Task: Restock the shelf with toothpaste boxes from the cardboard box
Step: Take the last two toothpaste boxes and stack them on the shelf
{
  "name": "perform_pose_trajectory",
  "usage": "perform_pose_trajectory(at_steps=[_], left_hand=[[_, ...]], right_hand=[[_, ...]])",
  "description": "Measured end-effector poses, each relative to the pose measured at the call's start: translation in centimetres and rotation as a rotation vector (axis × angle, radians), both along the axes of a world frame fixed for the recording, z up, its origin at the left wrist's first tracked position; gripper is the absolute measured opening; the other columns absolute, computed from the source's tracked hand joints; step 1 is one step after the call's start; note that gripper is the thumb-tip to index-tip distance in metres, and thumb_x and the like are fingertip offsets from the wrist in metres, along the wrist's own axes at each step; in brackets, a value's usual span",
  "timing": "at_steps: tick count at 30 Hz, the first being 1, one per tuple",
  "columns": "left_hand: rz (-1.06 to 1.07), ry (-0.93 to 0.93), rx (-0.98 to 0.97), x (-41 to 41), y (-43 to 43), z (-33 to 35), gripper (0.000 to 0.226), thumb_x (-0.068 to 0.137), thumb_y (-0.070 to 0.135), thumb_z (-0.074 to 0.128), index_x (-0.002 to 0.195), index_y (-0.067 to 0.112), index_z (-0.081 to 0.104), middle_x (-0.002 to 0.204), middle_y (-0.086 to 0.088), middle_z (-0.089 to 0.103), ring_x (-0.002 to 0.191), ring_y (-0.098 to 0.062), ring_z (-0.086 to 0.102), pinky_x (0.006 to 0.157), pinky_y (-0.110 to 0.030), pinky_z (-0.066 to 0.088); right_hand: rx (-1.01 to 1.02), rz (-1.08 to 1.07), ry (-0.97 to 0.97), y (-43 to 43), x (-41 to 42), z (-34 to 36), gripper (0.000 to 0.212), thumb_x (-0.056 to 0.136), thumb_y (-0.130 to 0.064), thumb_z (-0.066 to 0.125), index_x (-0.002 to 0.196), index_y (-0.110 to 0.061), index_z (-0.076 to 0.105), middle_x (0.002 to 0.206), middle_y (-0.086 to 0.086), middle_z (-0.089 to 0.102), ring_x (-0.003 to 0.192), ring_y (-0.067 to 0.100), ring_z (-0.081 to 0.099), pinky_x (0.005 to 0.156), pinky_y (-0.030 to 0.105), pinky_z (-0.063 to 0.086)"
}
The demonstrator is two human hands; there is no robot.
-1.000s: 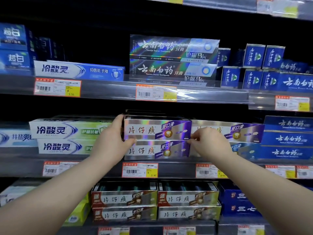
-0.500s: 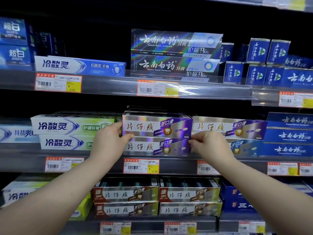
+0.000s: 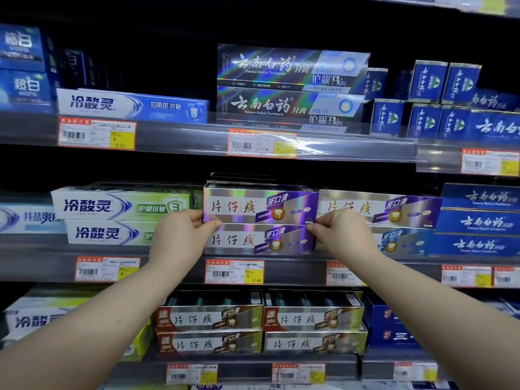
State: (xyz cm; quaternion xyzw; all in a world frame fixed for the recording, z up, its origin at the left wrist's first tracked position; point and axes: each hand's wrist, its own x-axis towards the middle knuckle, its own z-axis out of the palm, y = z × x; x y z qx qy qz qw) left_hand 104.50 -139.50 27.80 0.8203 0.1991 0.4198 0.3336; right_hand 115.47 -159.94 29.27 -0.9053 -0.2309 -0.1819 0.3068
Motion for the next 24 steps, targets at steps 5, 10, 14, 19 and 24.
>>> perform_pose_trajectory(at_steps=[5, 10, 14, 19, 24], left_hand=[[0.016, 0.025, 0.044, 0.19, 0.35, -0.18, 0.030, 0.083, 0.028, 0.064, 0.104, 0.007, 0.069, 0.100, -0.011, 0.072, 0.075, -0.012, 0.054, 0.056, -0.017, 0.040], [0.037, 0.012, 0.045, 0.20, 0.35, -0.20, 0.027, 0.082, 0.029, 0.065, 0.098, 0.009, 0.072, 0.094, -0.010, 0.073, 0.073, -0.013, 0.054, 0.060, -0.019, 0.042], [0.051, 0.033, 0.058, 0.14, 0.28, -0.25, 0.029, 0.082, 0.032, 0.064, 0.094, 0.006, 0.073, 0.089, -0.012, 0.073, 0.069, -0.014, 0.052, 0.061, -0.028, 0.045], [0.036, 0.031, 0.048, 0.10, 0.20, -0.29, 0.028, 0.082, 0.031, 0.064, 0.093, 0.006, 0.073, 0.079, -0.007, 0.071, 0.061, -0.010, 0.051, 0.058, -0.024, 0.043], [-0.006, 0.007, -0.018, -0.29, 0.15, -0.19, 0.035, 0.081, 0.025, 0.067, 0.111, 0.006, 0.065, 0.095, -0.005, 0.069, 0.081, -0.014, 0.058, 0.067, -0.022, 0.042]], right_hand=[[0.067, 0.030, 0.031, 0.05, 0.10, -0.20, 0.030, 0.089, -0.030, 0.055, 0.104, -0.009, 0.069, 0.101, 0.012, 0.071, 0.085, 0.020, 0.062, 0.064, 0.025, 0.044], [0.050, 0.012, 0.043, 0.03, 0.23, 0.02, 0.029, 0.088, -0.033, 0.056, 0.098, -0.010, 0.071, 0.091, 0.011, 0.073, 0.079, 0.021, 0.061, 0.058, 0.025, 0.040], [0.057, 0.000, 0.043, -0.06, 0.29, 0.11, 0.029, 0.088, -0.033, 0.056, 0.092, -0.009, 0.072, 0.087, 0.011, 0.072, 0.074, 0.018, 0.058, 0.053, 0.023, 0.040], [0.036, -0.006, 0.036, -0.05, 0.21, 0.12, 0.030, 0.088, -0.035, 0.056, 0.094, -0.010, 0.072, 0.087, 0.010, 0.072, 0.076, 0.019, 0.059, 0.060, 0.025, 0.041], [0.009, -0.007, 0.004, -0.41, 0.00, 0.68, 0.032, 0.086, -0.037, 0.058, 0.100, -0.012, 0.070, 0.091, 0.010, 0.072, 0.074, 0.018, 0.055, 0.059, 0.026, 0.039]])
